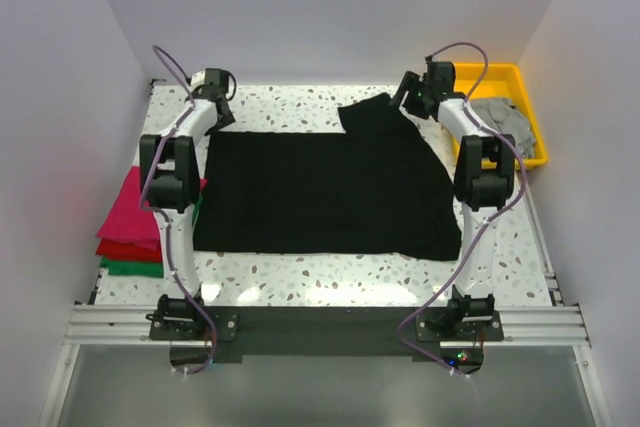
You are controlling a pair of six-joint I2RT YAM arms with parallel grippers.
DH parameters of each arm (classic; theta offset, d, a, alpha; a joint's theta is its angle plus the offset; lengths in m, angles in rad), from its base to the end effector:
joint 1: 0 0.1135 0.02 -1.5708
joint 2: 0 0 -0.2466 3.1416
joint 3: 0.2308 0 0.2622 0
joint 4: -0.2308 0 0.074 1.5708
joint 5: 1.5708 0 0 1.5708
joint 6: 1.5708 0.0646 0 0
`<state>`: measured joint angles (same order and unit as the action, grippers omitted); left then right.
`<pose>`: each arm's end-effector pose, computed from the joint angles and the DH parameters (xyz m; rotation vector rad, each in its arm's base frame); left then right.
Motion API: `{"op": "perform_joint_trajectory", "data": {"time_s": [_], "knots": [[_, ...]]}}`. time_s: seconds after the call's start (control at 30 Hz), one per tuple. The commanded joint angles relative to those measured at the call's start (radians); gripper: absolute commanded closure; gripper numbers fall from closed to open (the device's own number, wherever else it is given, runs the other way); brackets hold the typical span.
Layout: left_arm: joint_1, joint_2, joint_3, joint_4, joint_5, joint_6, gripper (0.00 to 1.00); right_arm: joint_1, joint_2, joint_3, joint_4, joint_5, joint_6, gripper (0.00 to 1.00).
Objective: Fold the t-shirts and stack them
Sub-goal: Fold the tshirt
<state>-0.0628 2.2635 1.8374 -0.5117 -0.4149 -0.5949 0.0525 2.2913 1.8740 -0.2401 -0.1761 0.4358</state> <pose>0.5141 -0.0062 0.1451 -0.7930 2.2788 0.2249 0.5479 0.0401 0.1661 0.3334 2.2315 0.4608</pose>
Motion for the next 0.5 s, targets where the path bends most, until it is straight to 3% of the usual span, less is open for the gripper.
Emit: {"op": "perform_joint_trajectory", "data": {"time_s": [0.0,0.47], "knots": [[0.004,0.034,0.065,-0.019,-0.051,0.041,0.48,0.006,0.036,0.106,0.039,-0.017,-0.019,0.33],[0.006,0.103,0.106,-0.039,-0.078,0.037,0.57,0.010,0.172,0.244,0.025,-0.005,-0.037,0.33]]}}
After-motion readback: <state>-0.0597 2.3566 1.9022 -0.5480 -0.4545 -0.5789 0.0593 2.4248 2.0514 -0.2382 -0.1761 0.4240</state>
